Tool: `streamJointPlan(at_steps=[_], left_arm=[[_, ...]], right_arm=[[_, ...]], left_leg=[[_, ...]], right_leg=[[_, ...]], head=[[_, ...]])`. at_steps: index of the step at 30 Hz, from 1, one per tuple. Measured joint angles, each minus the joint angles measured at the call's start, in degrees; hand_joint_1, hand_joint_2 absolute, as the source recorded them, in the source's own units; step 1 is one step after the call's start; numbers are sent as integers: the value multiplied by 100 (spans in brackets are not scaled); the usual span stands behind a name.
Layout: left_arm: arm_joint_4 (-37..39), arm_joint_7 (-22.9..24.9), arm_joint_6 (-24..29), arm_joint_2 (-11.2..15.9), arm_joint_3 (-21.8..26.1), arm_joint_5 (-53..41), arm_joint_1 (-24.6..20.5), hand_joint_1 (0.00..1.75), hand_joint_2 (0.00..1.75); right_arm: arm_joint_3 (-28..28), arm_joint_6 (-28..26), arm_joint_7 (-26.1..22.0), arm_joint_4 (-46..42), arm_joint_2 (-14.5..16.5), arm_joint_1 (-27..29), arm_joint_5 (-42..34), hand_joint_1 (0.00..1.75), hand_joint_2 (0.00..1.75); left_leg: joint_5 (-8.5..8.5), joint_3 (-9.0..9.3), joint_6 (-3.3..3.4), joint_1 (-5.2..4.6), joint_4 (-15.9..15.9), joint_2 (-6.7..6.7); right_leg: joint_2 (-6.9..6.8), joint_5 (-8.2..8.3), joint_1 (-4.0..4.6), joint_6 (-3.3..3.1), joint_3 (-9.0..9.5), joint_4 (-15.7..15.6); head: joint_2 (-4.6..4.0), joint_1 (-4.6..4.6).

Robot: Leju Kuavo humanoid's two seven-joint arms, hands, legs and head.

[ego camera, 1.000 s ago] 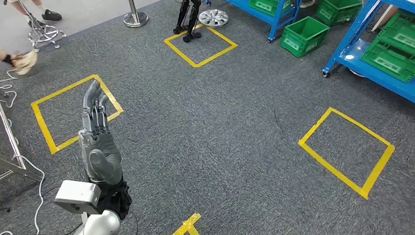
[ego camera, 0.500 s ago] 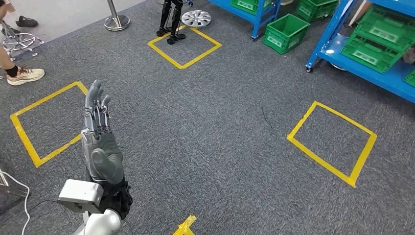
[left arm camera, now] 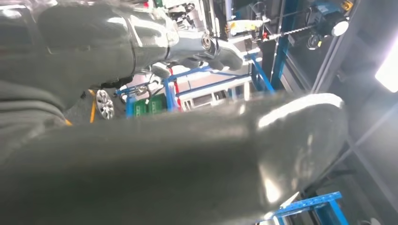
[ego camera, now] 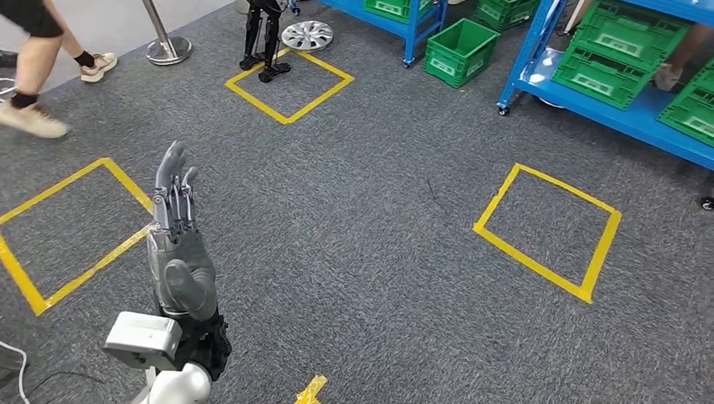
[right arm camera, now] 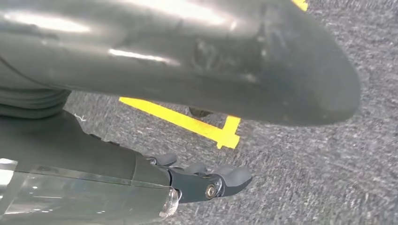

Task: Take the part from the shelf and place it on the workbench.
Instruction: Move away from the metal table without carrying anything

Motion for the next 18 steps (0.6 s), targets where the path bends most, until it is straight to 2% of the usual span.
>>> streamJointPlan(at_steps=[2, 4, 5, 7, 8, 9, 10, 11, 12, 13, 14, 15, 17, 18], left_arm=[[-1, -9, 0, -1, -1, -9, 2, 0, 0], [-2, -11, 0, -5, -3, -13, 2, 0, 0], [-2, -12, 0, -8, -4, -13, 4, 0, 0], [2, -13, 0, -10, -6, -13, 9, 0, 0], [6, -13, 0, -10, -7, -13, 12, 0, 0], [10, -13, 0, -10, -7, -13, 13, 0, 0], [14, -12, 0, -10, -8, -13, 13, 0, 0], [16, -12, 0, -10, -9, -13, 13, 0, 0], [16, -11, 0, -10, -9, -15, 11, 0, 0], [16, -10, 0, -10, -10, -19, 10, 0, 0], [16, -8, 0, -10, -10, -27, 9, 0, 0], [16, -5, 0, -10, -10, -38, 10, 0, 0], [15, -1, 0, -10, -10, -63, 10, 0, 0], [14, 1, 0, -10, -10, -70, 10, 0, 0]], right_arm=[[1, -1, 12, 1, -10, 11, 2, 0, 0], [4, -1, 20, -1, -11, 14, 4, 0, 0], [5, -1, 22, -2, -13, 7, 4, 0, 0], [7, 0, 22, -2, -13, -7, 4, 0, 0], [7, 1, 22, -2, -13, -5, 4, 0, 0], [8, 1, 22, -2, -13, 7, 4, 0, 0], [8, 1, 21, -1, -13, 19, 3, 0, 0], [9, 1, 21, -1, -15, 29, 3, 0, 0], [9, 1, 20, -1, -17, 34, 4, 0, 0], [9, 1, 21, -1, -19, 30, 4, 0, 0], [9, 1, 21, -1, -19, 21, 6, 0, 0], [9, 2, 21, -2, -17, 13, 9, 0, 0], [10, 2, 21, -2, -14, 10, 15, 0, 0], [11, 2, 21, -1, -14, 14, 19, 0, 0]], left_leg=[[3, 21, 42, 0, -49, 51], [19, 54, 96, 24, -96, 132], [22, 72, 120, 35, -115, 183], [6, 93, 147, 28, -119, 284], [-2, 99, 152, 25, -119, 327], [-11, 107, 151, 24, -118, 361], [-21, 118, 144, 25, -118, 391], [-33, 136, 130, 26, -118, 414], [-47, 158, 113, 26, -118, 437], [-64, 175, 87, 17, -114, 458], [-77, 186, 60, 8, -112, 477], [-87, 194, 32, -1, -113, 496], [-95, 220, -28, -4, -136, 536], [-119, 232, -58, 1, -129, 515]], right_leg=[[54, 2, -11, 66, -13, -12], [-12, -97, -12, 132, -64, 111], [-79, -232, -17, 165, -166, 335], [-200, -570, -40, 225, -513, 1048], [-223, -677, -53, 246, -680, 1371], [-237, -681, -62, 257, -770, 1527], [-248, -570, -67, 259, -749, 1462], [-263, -377, -69, 250, -624, 1196], [-299, -166, -66, 230, -430, 801], [-343, -22, -51, 201, -238, 419], [-378, 53, -37, 170, -103, 150], [-400, 63, -21, 140, -32, 6], [-368, 41, -6, 78, -17, -29], [-350, 50, -13, 44, -6, -49]], head=[[0, -2], [0, 15], [0, 26], [0, 45], [0, 44], [0, 45], [0, 45], [0, 45], [0, 46], [0, 47], [0, 45], [0, 43], [0, 37], [0, 35]])
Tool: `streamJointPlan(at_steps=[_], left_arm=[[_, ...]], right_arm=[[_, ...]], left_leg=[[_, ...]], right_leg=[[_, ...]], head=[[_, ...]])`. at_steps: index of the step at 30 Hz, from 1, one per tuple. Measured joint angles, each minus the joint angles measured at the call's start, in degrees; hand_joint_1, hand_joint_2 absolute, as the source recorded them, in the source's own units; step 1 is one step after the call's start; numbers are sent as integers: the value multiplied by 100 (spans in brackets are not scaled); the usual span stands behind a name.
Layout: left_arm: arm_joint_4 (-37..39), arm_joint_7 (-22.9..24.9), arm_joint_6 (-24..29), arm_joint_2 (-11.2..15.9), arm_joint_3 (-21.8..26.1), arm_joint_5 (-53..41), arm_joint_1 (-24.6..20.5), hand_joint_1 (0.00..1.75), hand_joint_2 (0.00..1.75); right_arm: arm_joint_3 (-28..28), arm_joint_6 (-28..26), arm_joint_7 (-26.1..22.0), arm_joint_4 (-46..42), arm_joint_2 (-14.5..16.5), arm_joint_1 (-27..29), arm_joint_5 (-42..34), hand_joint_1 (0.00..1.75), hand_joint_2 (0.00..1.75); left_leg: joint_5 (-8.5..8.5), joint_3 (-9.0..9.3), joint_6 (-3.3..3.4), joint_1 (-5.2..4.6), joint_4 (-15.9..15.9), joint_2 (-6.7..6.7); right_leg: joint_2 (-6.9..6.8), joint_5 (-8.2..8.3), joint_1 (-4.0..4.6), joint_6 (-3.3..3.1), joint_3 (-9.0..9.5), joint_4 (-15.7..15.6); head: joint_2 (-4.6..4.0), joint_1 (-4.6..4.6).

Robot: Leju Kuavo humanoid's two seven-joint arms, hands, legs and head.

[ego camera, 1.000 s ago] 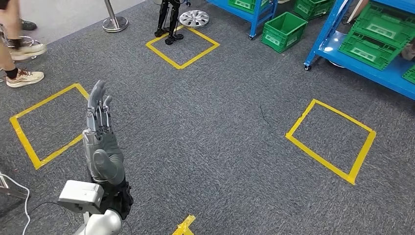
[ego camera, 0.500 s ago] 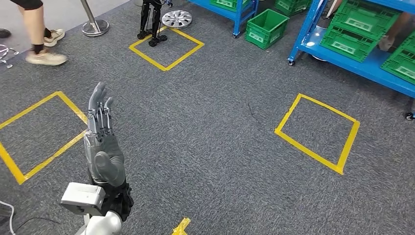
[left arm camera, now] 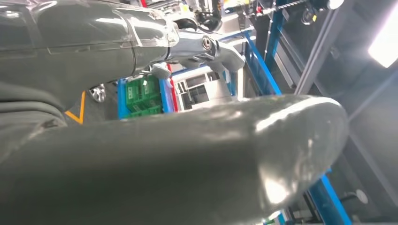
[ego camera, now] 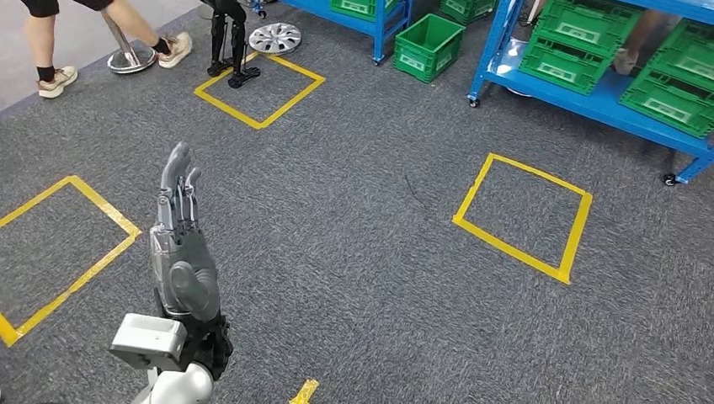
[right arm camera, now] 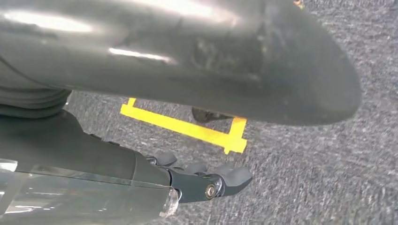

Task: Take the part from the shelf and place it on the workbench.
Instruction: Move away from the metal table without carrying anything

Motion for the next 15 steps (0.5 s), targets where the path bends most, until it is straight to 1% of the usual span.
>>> streamJointPlan(at_steps=[1, 2, 3, 4, 5, 6, 7, 8, 9, 10, 11, 12, 13, 15], left_arm=[[-1, -1, 0, 0, -1, -4, 0, 0, 0], [-2, -1, 0, 0, -2, -5, 1, 0, 0], [0, -1, 0, -1, -3, -7, 5, 0, 0], [3, -2, 0, -1, -5, -9, 13, 0, 0], [8, -2, 0, -1, -6, -12, 24, 0, 0], [12, -1, 0, -1, -7, -15, 38, 0, 0], [15, -1, 0, 0, -8, -17, 50, 0, 0], [17, 0, 0, -1, -8, -19, 58, 0, 0], [16, 0, 0, -1, -9, -20, 63, 0, 0], [16, 0, 0, -2, -9, -21, 63, 0, 0], [15, 0, 0, -2, -10, -21, 64, 0, 0], [14, 0, 0, -2, -10, -22, 66, 0, 0], [14, 0, 0, 1, -10, -22, 68, 0, 0], [13, 0, 0, -2, -8, -22, 71, 0, 0]], right_arm=[[1, -1, 1, 1, 0, 0, 3, 0, 0], [1, -1, 1, 1, -1, -4, 8, 0, 0], [2, -1, -1, 1, -1, -10, 13, 0, 0], [2, -1, -4, 1, -2, -14, 17, 0, 0], [2, -2, -10, 1, -2, -14, 20, 0, 0], [2, -2, -19, 1, -1, -11, 21, 0, 0], [2, -3, -27, 1, -1, -10, 21, 0, 0], [2, -3, -34, 1, 1, -10, 21, 0, 0], [2, -3, -42, 1, 2, -13, 21, 0, 0], [2, -3, -47, 1, 3, -17, 21, 0, 0], [2, -4, -52, 1, 4, -21, 21, 0, 0], [2, -5, -56, 1, 5, -23, 21, 0, 0], [2, -8, -57, 1, 5, -24, 21, 0, 0], [3, -14, -58, 1, 4, -25, 25, 0, 0]], left_leg=[[-71, -27, -25, 3, 76, -57], [-200, -116, -43, 4, 270, -129], [-372, -269, -53, 6, 577, -204], [-552, -470, -58, 4, 960, -244], [-674, -662, -61, 3, 1307, -253], [-698, -794, -60, 3, 1516, -253], [-606, -832, -51, 2, 1525, -253], [-407, -755, -36, -1, 1308, -261], [-164, -602, -15, -2, 948, -302], [16, -436, 12, -3, 583, -381], [127, -301, 34, -3, 293, -450], [158, -230, 54, -6, 135, -509], [134, -209, 74, -14, 89, -530], [147, -196, 127, -17, 53, -471]], right_leg=[[16, 12, -12, -36, 12, -22], [29, 26, -24, -69, 23, -45], [43, 32, -28, -92, 28, -54], [63, 29, -22, -108, 28, -55], [86, 26, -12, -118, 30, -54], [111, 22, -2, -124, 33, -53], [143, 16, 5, -125, 41, -51], [179, 9, 8, -122, 54, -47], [216, -4, 9, -112, 70, -39], [252, -23, 15, -91, 77, -23], [284, -40, 16, -66, 76, -4], [312, -52, 14, -36, 66, 10], [339, -55, 8, -2, 52, 15], [381, -61, -12, 59, 38, 18]], head=[[0, -7], [0, -19], [0, -31], [0, -42], [0, -46], [0, -46], [0, -46], [0, -46], [0, -48], [0, -46], [0, -45], [0, -43], [0, -42], [0, -43]])
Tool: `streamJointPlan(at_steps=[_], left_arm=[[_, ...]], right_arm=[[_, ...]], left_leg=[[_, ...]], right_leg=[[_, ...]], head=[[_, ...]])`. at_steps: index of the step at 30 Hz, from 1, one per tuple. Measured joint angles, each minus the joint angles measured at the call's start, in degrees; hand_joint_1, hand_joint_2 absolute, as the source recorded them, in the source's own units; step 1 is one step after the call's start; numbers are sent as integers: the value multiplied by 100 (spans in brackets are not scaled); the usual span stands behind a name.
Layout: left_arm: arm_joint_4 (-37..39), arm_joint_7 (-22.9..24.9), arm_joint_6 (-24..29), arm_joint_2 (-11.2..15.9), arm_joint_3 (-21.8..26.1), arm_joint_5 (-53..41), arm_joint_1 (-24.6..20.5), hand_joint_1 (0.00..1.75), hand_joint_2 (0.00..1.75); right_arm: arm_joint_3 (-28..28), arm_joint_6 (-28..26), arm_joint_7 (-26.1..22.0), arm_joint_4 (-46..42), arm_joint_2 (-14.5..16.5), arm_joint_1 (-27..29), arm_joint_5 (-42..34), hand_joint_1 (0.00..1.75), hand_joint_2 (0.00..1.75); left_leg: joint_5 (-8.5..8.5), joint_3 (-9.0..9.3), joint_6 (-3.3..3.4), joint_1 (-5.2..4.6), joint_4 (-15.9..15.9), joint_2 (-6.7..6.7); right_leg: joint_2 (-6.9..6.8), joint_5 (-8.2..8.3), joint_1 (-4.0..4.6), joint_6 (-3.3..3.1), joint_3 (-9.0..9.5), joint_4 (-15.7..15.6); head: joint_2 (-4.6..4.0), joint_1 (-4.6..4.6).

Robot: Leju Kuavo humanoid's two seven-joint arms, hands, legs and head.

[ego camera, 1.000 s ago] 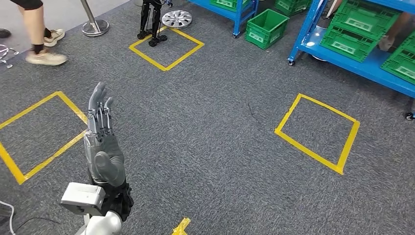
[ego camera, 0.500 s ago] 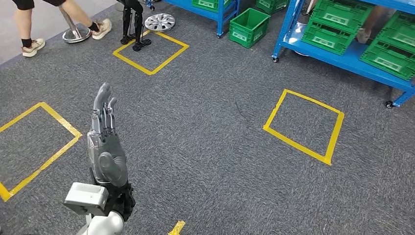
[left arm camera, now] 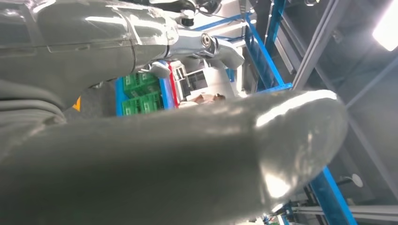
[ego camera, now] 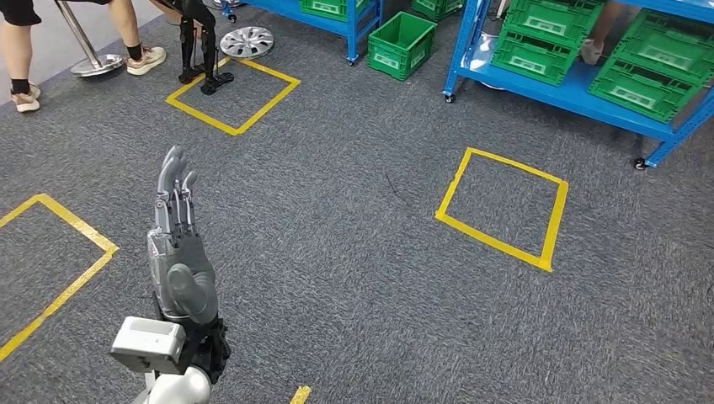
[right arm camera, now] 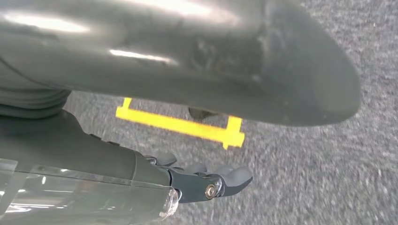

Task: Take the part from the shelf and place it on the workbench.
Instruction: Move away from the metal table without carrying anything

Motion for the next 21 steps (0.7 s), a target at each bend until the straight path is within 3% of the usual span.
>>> streamJointPlan(at_steps=[2, 5, 6, 7, 8, 10, 11, 13, 16, 18, 20, 21], left_arm=[[-1, 1, 0, -8, 2, 0, -1, 0, 0], [0, 1, 0, -12, 4, 0, 4, 0, 0], [1, 1, 0, -12, 5, 0, 5, 0, 0], [2, 1, 0, -12, 5, 0, 5, 0, 0], [2, 1, 0, -12, 5, 0, 6, 0, 0], [2, -1, 0, -12, 5, 0, 4, 0, 0], [2, -1, 0, -12, 5, 0, 3, 0, 0], [2, -2, 0, -12, 5, 0, 1, 0, 0], [1, -1, 0, -12, 4, 0, -2, 0, 0], [-1, 1, 0, -12, 2, 0, -6, 0, 0], [1, 6, 0, -12, -2, 0, -5, 0, 0], [3, 8, 0, -12, -3, 0, -3, 0, 0]], right_arm=[[2, -4, -1, -1, 5, -11, 7, 0, 0], [5, -5, -2, -2, 12, -32, 11, 0, 0], [7, -6, -2, -2, 15, -25, 10, 0, 0], [8, -8, -2, -1, 17, -14, 10, 0, 0], [9, -12, -2, -1, 19, -4, 10, 0, 0], [10, -21, -2, 0, 15, 2, 13, 0, 0], [11, -24, -2, 0, 13, -5, 14, 0, 0], [14, -28, -2, -1, 9, -16, 17, 0, 0], [22, -40, -2, -1, 9, -11, 22, 0, 0], [30, -43, -2, 0, 10, -19, 27, 0, 0], [36, -44, -2, 0, 9, -27, 31, 0, 0], [38, -45, -2, 0, 9, -26, 31, 0, 0]], left_leg=[[15, 22, 63, 19, -37, 93], [3, 35, 109, 14, -47, 241], [-4, 39, 110, 10, -47, 282], [-13, 47, 106, 8, -46, 314], [-23, 60, 96, 7, -46, 342], [-47, 96, 66, 4, -46, 388], [-61, 105, 44, -5, -41, 407], [-75, 108, -10, -17, -40, 442], [-127, 115, -99, -6, -15, 427], [-376, -42, -140, 3, 356, 304], [-731, -413, -159, 4, 1098, 225], [-820, -581, -164, 5, 1400, 219]], right_leg=[[-76, -166, -3, 67, -110, 237], [-243, -666, -30, 151, -614, 1266], [-263, -725, -39, 164, -740, 1508], [-275, -675, -43, 166, -771, 1556], [-285, -523, -44, 158, -693, 1387], [-347, -132, -33, 111, -329, 646], [-387, -15, -18, 77, -163, 311], [-433, 30, 17, 16, -24, 3], [-385, 49, 10, -74, -8, -48], [-362, 76, -11, -137, 23, -97], [-328, 72, 0, -167, 29, -100], [-306, 66, 7, -175, 32, -98]], head=[[0, 19], [0, 37], [0, 36], [0, 37], [0, 36], [0, 37], [0, 36], [0, 31], [0, 22], [0, 1], [0, -15], [0, -17]])
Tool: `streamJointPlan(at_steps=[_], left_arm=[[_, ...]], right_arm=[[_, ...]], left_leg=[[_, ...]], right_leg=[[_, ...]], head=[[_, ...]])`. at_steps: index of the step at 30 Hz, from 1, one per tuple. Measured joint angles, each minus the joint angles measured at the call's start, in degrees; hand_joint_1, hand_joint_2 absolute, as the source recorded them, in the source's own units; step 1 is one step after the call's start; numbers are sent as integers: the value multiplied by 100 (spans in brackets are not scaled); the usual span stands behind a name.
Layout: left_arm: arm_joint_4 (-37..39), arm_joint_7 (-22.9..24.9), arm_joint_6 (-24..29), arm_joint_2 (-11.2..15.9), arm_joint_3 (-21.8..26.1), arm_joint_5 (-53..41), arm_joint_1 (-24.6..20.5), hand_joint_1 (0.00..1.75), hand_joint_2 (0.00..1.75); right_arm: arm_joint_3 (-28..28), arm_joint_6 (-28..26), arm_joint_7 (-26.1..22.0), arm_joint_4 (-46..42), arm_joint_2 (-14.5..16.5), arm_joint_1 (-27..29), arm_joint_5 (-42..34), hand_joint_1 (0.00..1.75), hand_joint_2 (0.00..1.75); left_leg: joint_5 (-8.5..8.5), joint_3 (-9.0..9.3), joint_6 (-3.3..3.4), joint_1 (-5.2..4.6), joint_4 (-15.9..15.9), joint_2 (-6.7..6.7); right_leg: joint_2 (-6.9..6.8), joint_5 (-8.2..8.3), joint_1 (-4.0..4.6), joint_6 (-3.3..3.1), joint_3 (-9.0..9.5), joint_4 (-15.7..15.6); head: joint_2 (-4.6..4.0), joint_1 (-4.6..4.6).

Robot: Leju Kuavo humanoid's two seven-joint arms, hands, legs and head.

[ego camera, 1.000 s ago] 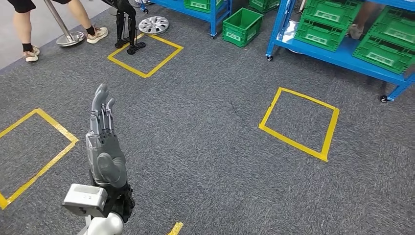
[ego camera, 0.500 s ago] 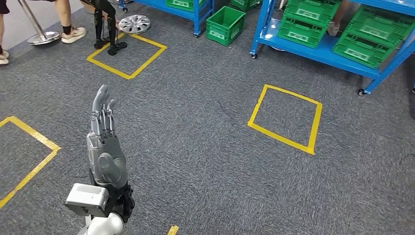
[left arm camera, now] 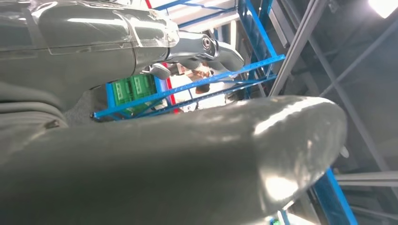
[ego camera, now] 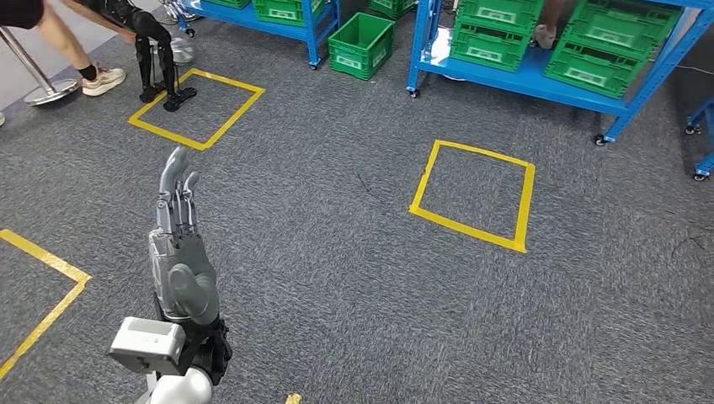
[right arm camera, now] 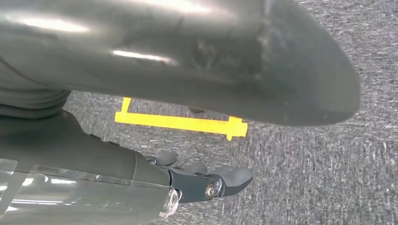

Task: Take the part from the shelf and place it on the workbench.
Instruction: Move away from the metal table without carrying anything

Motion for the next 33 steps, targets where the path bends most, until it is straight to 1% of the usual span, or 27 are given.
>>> streamJointPlan(at_steps=[1, 2, 4, 5, 6, 7, 8, 10, 11, 12, 14, 15, 16, 17, 18, 19, 20, 21, 22, 23, 25, 26, 28, 29, 30, 32, 33], left_arm=[[1, 2, 0, 1, -1, 0, 1, 0, 0], [1, 2, 0, 1, -1, 0, 2, 0, 0], [0, 2, 0, 1, -1, 0, -1, 0, 0], [-1, 4, 0, 1, -1, 0, -4, 0, 0], [-2, 7, 0, 1, -2, 0, -6, 0, 0], [-3, 9, 0, 2, -2, -1, -7, 0, 0], [-4, 12, 0, 4, -1, -3, -9, 0, 0], [-5, 16, 0, 5, 1, -10, -11, 0, 0], [-5, 17, 0, 5, 2, -16, -12, 0, 0], [-5, 21, 0, 3, 2, -28, -11, 0, 0], [-3, 31, 0, 3, 3, -70, -9, 0, 0], [-2, 38, 0, 3, 3, -91, -8, 0, 0], [-1, 45, 0, 3, 2, -107, -8, 0, 0], [-1, 50, 0, 3, 2, -116, -8, 0, 0], [-1, 57, 0, 3, 2, -124, -9, 0, 0], [-2, 61, 0, 2, 2, -132, -10, 0, 0], [-2, 63, 0, 2, 2, -139, -11, 0, 0], [-3, 65, 0, 1, 2, -145, -11, 0, 0], [-3, 66, 0, 1, 2, -149, -11, 0, 0], [-3, 66, 0, 1, 2, -153, -11, 0, 0], [-7, 68, 0, 1, 2, -161, -11, 0, 0], [-14, 68, 0, 1, 2, -168, -13, 0, 0], [-27, 79, 0, 1, 0, -182, -14, 0, 0], [-32, 89, 0, 1, -1, -187, -15, 0, 0], [-34, 99, 0, 1, -2, -188, -13, 0, 0], [-37, 109, 0, 2, -3, -188, -10, 0, 0], [-38, 109, 0, 3, -3, -188, -10, 0, 0]], right_arm=[[2, -1, 0, 0, 1, 3, 0, 0, 0], [5, -1, 0, 0, 2, 4, 1, 0, 0], [11, 0, 0, -1, 6, 0, 4, 0, 0], [15, 0, 0, -2, 8, -4, 7, 0, 0], [17, -1, 0, -2, 10, -7, 9, 0, 0], [20, -2, 0, -1, 11, -6, 13, 0, 0], [21, -2, 0, -1, 10, -6, 16, 0, 0], [25, -3, 0, -1, 7, -3, 20, 0, 0], [27, -3, 0, -2, 8, -6, 20, 0, 0], [29, -3, 0, -3, 9, -13, 21, 0, 0], [32, -1, 0, -6, 16, -22, 22, 0, 0], [32, 1, 0, -8, 19, -20, 22, 0, 0], [32, 3, 1, -9, 22, -11, 24, 0, 0], [33, 4, -1, -10, 25, 0, 27, 0, 0], [33, 2, -6, -11, 26, 7, 34, 0, 0], [34, -5, -14, -12, 25, 9, 41, 0, 0], [34, -13, -24, -13, 21, 5, 49, 0, 0], [34, -21, -33, -14, 18, -2, 56, 0, 0], [34, -26, -37, -15, 16, -9, 61, 0, 0], [34, -28, -38, -16, 15, -13, 65, 0, 0], [34, -39, -47, -17, 15, -8, 70, 0, 0], [34, -47, -60, -17, 16, -6, 75, 0, 0], [33, -59, -85, -17, 15, -7, 86, 0, 0], [32, -67, -91, -17, 14, -8, 91, 0, 0], [32, -72, -92, -17, 13, -6, 92, 0, 0], [32, -83, -93, -17, 14, -2, 94, 0, 0], [32, -85, -93, -17, 15, -2, 94, 0, 0]], left_leg=[[23, -83, 0, 0, 121, 1], [166, -53, 8, 0, 18, 0], [592, 257, 42, 1, -657, -46], [734, 426, 60, 2, -1009, -92], [798, 532, 78, 2, -1236, -134], [797, 580, 98, -4, -1343, -167], [785, 588, 119, -14, -1367, -171], [801, 595, 181, -10, -1391, -135], [809, 604, 213, -3, -1407, -106], [813, 613, 240, 7, -1421, -71], [803, 618, 272, 1, -1422, -4], [797, 621, 278, -3, -1422, 26], [791, 626, 279, -4, -1421, 50], [782, 637, 275, -5, -1421, 68], [772, 656, 265, -5, -1421, 84], [759, 677, 249, -6, -1421, 98], [744, 691, 228, -14, -1419, 112], [734, 698, 204, -21, -1417, 124], [728, 699, 176, -24, -1417, 135], [728, 698, 148, -26, -1422, 143], [714, 723, 88, -21, -1435, 144], [728, 744, 122, -27, -1460, 136], [708, 789, 261, -41, -1501, 116], [720, 811, 316, -45, -1535, 113], [708, 827, 303, -43, -1543, 108], [730, 846, 222, -37, -1562, 97], [737, 849, 200, -36, -1568, 90]], right_leg=[[23, -7, 6, -5, 6, 4], [51, -17, 9, -2, 16, 11], [111, -48, 8, 23, 43, 33], [141, -70, 14, 49, 44, 58], [163, -85, 16, 77, 37, 77], [182, -94, 15, 108, 26, 90], [198, -96, 11, 141, 16, 94], [191, -127, -8, 205, 3, 114], [161, -201, -14, 238, -38, 214], [124, -333, -21, 269, -136, 428], [62, -680, -40, 320, -476, 1133], [49, -795, -47, 336, -642, 1460], [40, -810, -50, 343, -737, 1633], [34, -714, -50, 338, -732, 1598], [28, -520, -48, 321, -614, 1339], [15, -298, -43, 291, -430, 947], [-4, -144, -27, 254, -244, 564], [-21, -51, -12, 219, -105, 274], [-33, -33, 5, 190, -37, 126], [-34, -59, 20, 168, -24, 95], [-23, -42, 15, 123, -8, 54], [-19, -33, 9, 123, 14, 26], [-10, -26, 3, 139, 53, -13], [-3, -35, 6, 151, 60, -8], [-1, -42, 10, 142, 62, -2], [-5, -53, 12, 128, 64, 10], [-7, -56, 12, 123, 64, 13]], head=[[0, 1], [0, -1], [0, -2], [0, -2], [0, 0], [0, 1], [0, 3], [0, 5], [0, 19], [0, 30], [0, 50], [0, 49], [0, 50], [0, 50], [0, 50], [0, 50], [0, 50], [0, 48], [0, 45], [0, 44], [0, 41], [0, 29], [0, 6], [0, -5], [0, -5], [0, -7], [0, -8]])
